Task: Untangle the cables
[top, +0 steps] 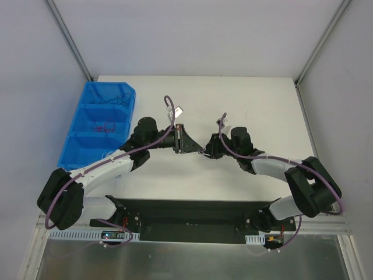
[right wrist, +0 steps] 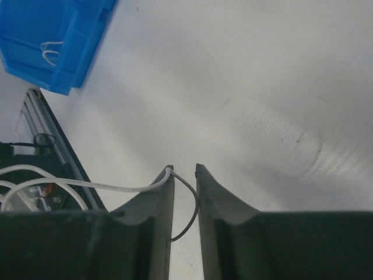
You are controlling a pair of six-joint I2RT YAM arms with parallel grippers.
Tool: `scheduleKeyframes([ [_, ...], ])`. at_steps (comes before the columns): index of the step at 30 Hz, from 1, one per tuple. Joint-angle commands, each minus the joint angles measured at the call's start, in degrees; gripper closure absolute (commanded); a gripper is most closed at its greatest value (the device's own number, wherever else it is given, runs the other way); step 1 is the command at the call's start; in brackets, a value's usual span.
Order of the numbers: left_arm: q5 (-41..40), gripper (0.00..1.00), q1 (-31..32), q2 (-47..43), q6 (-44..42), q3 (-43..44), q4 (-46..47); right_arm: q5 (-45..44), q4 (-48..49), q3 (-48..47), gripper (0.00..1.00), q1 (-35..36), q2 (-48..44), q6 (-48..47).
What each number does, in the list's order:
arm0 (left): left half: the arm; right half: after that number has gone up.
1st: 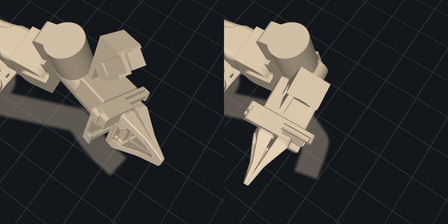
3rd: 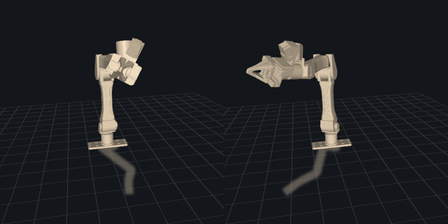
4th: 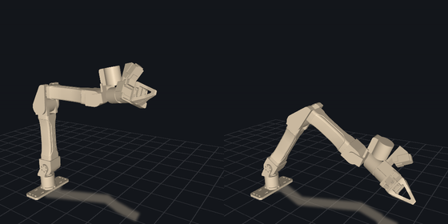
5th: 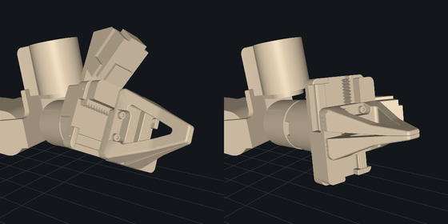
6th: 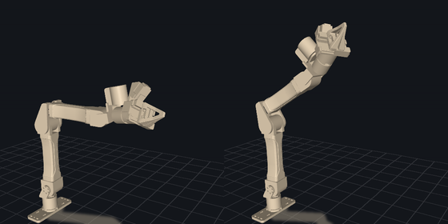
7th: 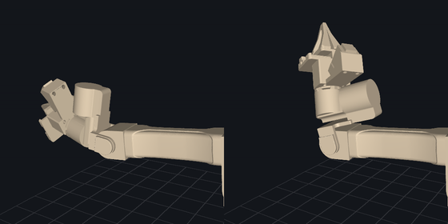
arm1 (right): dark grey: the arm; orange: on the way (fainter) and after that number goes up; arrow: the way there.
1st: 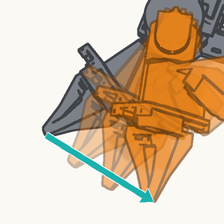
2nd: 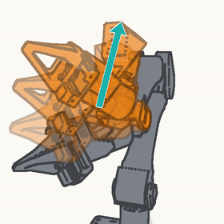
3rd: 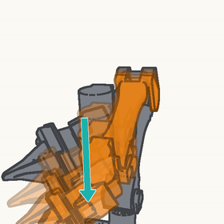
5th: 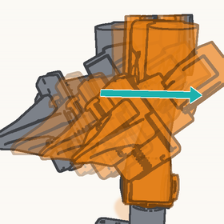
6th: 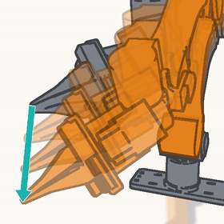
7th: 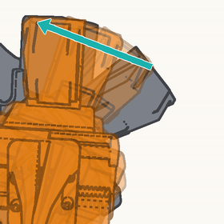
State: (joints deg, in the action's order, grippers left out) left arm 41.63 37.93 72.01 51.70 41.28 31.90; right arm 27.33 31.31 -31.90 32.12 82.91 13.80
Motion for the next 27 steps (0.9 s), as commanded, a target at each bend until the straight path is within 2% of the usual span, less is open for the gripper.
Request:
scheduleKeyframes([
  [1, 0.9, 1.0, 0.4, -2.6, -2.4, 1.1, -0.8, -2.4, 0.7, -0.5, 0.93, 0.0, 0.3, 0.2],
  [2, -0.4, 1.0, 0.4, -4.1, -4.8, 2.2, -4.4, -5.9, -2.6, -1.0, 0.99, 0.0, 0.1, -0.4],
  [3, -2.0, 1.0, 0.4, -5.9, -7.3, 3.4, -8.6, -10.0, -6.5, -1.6, 0.99, -0.1, -0.2, -0.8],
  [5, -10.1, 1.0, 0.4, -10.5, -14.1, 6.7, -19.4, -19.5, -13.9, -2.5, 0.99, -0.4, -1.5, -1.1],
  [7, -22.8, 1.0, 0.5, -17.0, -18.9, 8.3, -28.0, -26.7, -18.5, -1.9, 1.0, -1.9, -3.6, -0.1],
  [9, -34.0, 1.0, 0.4, -23.2, -21.5, 7.7, -33.8, -30.2, -18.8, -0.3, 0.99, -3.7, -6.1, 0.6],
  [12, -43.5, 1.0, 0.4, -29.7, -24.0, 6.6, -39.1, -31.3, -18.4, 1.0, 0.99, -4.8, -9.0, 0.0],
  [19, -48.2, 1.0, 0.3, -33.7, -26.8, 10.7, -46.8, -28.0, -15.7, 1.0, 1.0, -4.8, -7.4, 0.3],
  [22, -50.1, 1.0, 0.3, -34.9, -28.4, 12.0, -48.1, -20.2, -13.6, 0.6, 0.99, -4.8, -6.6, -0.9],
  [24, -52.3, 1.0, 0.3, -35.4, -30.3, 13.6, -49.6, -16.0, -11.3, 0.6, 0.89, -4.3, -6.4, -1.6],
  [27, -58.5, 1.0, 0.3, -35.0, -34.2, 17.8, -54.1, -9.3, -8.2, 0.3, 0.62, -3.7, -5.4, -2.0],
])
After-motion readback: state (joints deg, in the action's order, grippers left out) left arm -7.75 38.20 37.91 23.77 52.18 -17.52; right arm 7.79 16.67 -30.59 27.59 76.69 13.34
